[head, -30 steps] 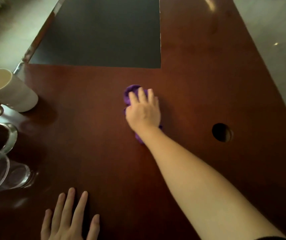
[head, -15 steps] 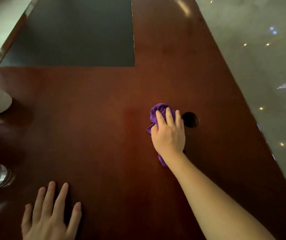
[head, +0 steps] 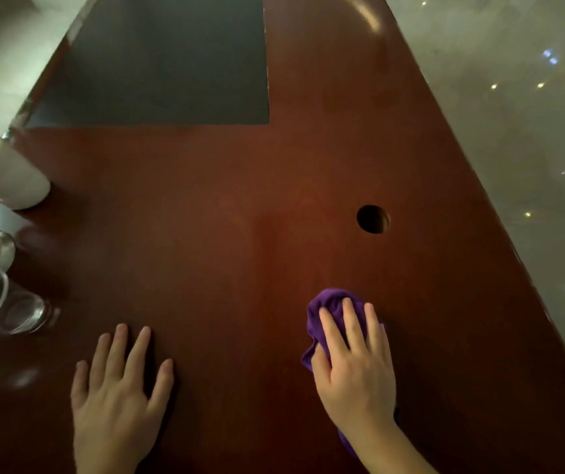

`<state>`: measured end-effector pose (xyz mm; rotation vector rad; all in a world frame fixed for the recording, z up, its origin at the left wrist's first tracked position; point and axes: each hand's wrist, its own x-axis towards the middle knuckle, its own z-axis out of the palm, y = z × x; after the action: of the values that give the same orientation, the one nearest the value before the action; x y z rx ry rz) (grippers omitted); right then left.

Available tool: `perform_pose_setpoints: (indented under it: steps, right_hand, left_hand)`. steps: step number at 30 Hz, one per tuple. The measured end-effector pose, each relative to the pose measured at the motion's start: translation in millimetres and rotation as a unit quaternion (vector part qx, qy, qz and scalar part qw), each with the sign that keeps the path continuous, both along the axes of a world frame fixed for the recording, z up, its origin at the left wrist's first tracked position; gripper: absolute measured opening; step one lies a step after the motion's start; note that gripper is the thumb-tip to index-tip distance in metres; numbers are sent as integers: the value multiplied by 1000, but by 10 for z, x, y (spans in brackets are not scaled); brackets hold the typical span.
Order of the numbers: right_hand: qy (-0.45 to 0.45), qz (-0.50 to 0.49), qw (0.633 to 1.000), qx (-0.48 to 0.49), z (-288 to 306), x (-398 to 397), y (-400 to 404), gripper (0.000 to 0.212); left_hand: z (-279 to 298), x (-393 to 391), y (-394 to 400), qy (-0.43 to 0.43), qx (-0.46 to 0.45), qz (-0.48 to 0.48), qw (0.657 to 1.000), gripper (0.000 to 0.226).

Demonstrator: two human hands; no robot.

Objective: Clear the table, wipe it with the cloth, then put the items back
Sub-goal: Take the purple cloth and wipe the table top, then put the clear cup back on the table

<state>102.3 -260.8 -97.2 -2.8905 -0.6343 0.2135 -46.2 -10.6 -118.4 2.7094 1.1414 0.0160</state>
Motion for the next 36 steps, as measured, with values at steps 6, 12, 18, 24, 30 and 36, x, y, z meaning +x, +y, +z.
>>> perform_pose_setpoints:
  steps: [6,12,18,24,30,36]
  right_hand:
    - [-26,-12,999,24,7,-19,45,58]
    - [-93,-12,993,74,-176,17,9,66]
    - [-15,25,978,208,-104,-72,442,97]
    - [104,150,941,286,249,-129,1460,73]
    - [209,234,900,301,321,-182,2435,85]
    - [275,278,871,296,171,-252,3036,98]
  left_hand:
    - [45,-45,28,21,17,-21,999,72]
    - [100,-56,39,37,9,-32,999,64]
    - [84,-60,25,6,-14,-43,999,61]
    - [50,-90,15,-9,-2,-36,999,62]
    - [26,-94,22,-32,-25,-40,998,64]
    - [92,-104,31,12,-58,-37,998,62]
